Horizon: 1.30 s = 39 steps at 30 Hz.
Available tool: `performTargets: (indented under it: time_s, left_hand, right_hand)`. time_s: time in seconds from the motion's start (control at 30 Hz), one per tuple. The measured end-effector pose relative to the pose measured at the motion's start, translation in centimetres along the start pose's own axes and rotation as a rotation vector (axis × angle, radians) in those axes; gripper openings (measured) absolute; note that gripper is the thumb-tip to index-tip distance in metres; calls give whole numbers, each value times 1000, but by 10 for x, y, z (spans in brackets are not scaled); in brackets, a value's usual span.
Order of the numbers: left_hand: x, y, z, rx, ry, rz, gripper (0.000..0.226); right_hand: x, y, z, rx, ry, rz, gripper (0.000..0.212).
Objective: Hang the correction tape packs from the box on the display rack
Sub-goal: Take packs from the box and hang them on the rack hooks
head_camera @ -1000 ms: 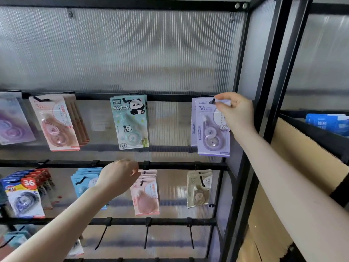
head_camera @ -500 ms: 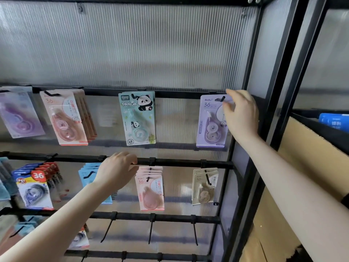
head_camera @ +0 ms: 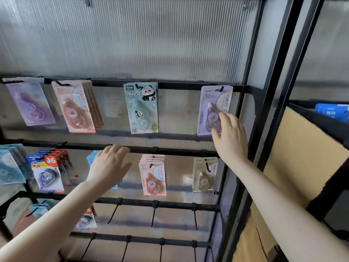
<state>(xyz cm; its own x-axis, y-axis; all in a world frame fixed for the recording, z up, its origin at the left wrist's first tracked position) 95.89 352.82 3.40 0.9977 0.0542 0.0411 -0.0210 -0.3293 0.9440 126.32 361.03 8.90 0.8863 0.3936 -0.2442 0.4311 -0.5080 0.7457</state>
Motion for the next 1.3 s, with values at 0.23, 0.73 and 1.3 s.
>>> performTargets:
  time_s: [0.23, 0.73, 1.3]
  left_hand:
    - [-32, -13, 33, -63, 44, -33, 41]
    - [-188, -79, 125, -150, 129, 85, 39]
    - [-282, -183, 190, -263, 122, 189, 43]
  right_hand:
    - [-32, -42, 32, -127, 25, -23, 40]
    - [-197, -192, 112, -312, -32, 59, 31]
    - [-282, -326, 223, -595, -43, -29, 38]
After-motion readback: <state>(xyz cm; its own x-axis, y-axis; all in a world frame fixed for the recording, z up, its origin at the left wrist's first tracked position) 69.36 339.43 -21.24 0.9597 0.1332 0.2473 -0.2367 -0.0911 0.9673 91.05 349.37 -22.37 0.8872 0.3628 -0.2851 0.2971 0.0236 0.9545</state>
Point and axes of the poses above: each hand's wrist, its own z-axis away from the middle knuckle, its own y-axis out of the back of the hand, x = y × z, the point moved 1 cm from there along -z, towards the middle knuckle, and after that the axes turned 12 degrees about -x, right-handed, at the moved point
